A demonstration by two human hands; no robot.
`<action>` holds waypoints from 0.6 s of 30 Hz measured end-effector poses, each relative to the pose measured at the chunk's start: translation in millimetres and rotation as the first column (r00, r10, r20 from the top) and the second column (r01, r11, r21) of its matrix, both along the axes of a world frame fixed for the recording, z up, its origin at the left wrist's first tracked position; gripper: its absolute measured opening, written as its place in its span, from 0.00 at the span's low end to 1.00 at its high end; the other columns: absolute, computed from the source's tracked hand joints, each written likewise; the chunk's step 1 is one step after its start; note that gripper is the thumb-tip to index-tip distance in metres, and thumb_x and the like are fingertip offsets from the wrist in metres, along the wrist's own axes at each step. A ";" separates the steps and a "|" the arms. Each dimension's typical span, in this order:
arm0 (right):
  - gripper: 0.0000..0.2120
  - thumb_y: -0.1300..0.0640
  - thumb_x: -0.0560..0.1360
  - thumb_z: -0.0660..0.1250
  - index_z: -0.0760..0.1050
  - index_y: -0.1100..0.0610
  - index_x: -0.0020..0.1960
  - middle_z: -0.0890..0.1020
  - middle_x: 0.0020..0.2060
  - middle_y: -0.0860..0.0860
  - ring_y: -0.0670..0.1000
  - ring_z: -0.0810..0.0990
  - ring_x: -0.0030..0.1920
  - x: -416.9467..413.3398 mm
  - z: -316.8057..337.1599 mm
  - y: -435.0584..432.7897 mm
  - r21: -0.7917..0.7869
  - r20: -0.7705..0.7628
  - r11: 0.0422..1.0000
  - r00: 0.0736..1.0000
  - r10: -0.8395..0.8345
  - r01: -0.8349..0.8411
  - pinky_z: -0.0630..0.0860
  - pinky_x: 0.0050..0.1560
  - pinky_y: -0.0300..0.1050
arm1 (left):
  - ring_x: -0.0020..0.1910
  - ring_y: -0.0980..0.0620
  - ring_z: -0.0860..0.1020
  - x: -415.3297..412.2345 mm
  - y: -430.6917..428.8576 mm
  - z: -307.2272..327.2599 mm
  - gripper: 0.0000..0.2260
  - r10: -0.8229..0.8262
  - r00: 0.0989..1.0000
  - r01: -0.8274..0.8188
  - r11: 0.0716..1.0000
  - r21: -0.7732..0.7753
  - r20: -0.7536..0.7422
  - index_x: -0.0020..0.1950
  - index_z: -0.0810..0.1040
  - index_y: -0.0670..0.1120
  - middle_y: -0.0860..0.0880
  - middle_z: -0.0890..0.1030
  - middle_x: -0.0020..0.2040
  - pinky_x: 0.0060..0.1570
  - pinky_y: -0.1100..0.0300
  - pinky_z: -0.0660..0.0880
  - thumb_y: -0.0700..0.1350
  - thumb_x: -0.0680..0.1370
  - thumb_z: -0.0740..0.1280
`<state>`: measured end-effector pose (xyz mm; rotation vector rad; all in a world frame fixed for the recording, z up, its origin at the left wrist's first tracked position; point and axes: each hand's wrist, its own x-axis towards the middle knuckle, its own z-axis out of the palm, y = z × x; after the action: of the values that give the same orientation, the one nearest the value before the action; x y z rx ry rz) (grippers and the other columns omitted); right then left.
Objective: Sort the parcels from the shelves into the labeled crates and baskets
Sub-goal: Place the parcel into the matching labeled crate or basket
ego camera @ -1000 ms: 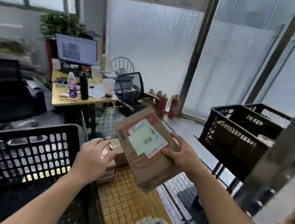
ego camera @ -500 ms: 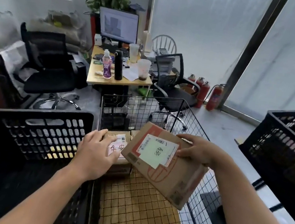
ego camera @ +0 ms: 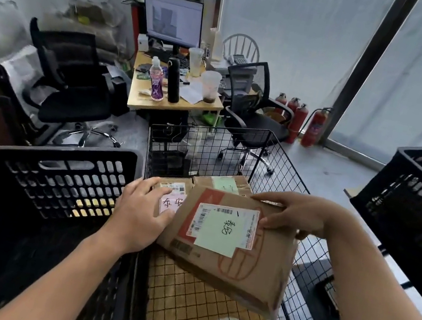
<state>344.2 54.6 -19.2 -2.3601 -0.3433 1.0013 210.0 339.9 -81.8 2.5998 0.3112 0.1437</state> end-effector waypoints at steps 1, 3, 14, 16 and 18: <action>0.28 0.53 0.76 0.74 0.69 0.32 0.70 0.74 0.64 0.50 0.58 0.79 0.60 -1.7 -9.5 -2.0 0.047 -0.078 0.998 0.996 -0.041 0.045 0.80 0.57 0.67 | 0.77 0.51 0.49 -1.0 -0.2 -0.1 0.25 0.002 1.000 -0.002 1.000 -0.007 0.007 0.75 0.66 0.51 0.52 0.60 0.78 0.77 0.46 0.51 0.55 0.80 0.63; 0.27 0.54 0.76 0.74 0.70 0.33 0.69 0.74 0.65 0.53 0.61 0.78 0.62 -6.0 -31.6 -6.3 0.109 -0.220 0.985 0.969 -0.110 0.137 0.79 0.56 0.72 | 0.77 0.52 0.48 -2.6 0.2 -0.6 0.24 0.005 1.000 -0.005 1.000 -0.025 0.014 0.75 0.66 0.51 0.52 0.59 0.78 0.76 0.46 0.50 0.55 0.80 0.63; 0.39 0.53 0.74 0.76 0.60 0.33 0.76 0.71 0.66 0.60 0.67 0.79 0.61 -39.2 -105.7 -20.9 0.145 -0.563 0.927 0.799 -0.210 0.345 0.79 0.54 0.74 | 0.78 0.52 0.47 -5.3 -1.3 -1.3 0.22 0.032 0.999 -0.031 0.998 -0.060 0.022 0.74 0.68 0.51 0.52 0.59 0.78 0.76 0.48 0.50 0.52 0.80 0.64; 0.46 0.52 0.72 0.77 0.54 0.31 0.78 0.70 0.66 0.59 0.68 0.79 0.62 -47.8 -114.2 -9.3 0.163 -0.568 0.948 0.812 -0.135 0.272 0.81 0.53 0.69 | 0.78 0.52 0.48 -5.5 -1.7 -1.7 0.22 0.032 0.999 -0.030 0.998 -0.059 0.028 0.74 0.68 0.51 0.52 0.59 0.78 0.76 0.48 0.50 0.51 0.80 0.64; 0.50 0.49 0.71 0.78 0.49 0.29 0.78 0.69 0.71 0.57 0.67 0.75 0.68 -56.2 -126.0 10.6 0.176 -0.515 0.967 0.855 -0.068 0.183 0.79 0.56 0.69 | 0.78 0.52 0.48 -5.8 -2.2 -0.5 0.22 0.031 0.999 -0.030 0.998 -0.061 0.022 0.74 0.68 0.51 0.53 0.58 0.78 0.76 0.47 0.50 0.51 0.80 0.63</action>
<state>288.1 65.2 -145.2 -1.8090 -0.0845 1.3900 204.2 337.7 -82.3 2.5328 0.3421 0.1726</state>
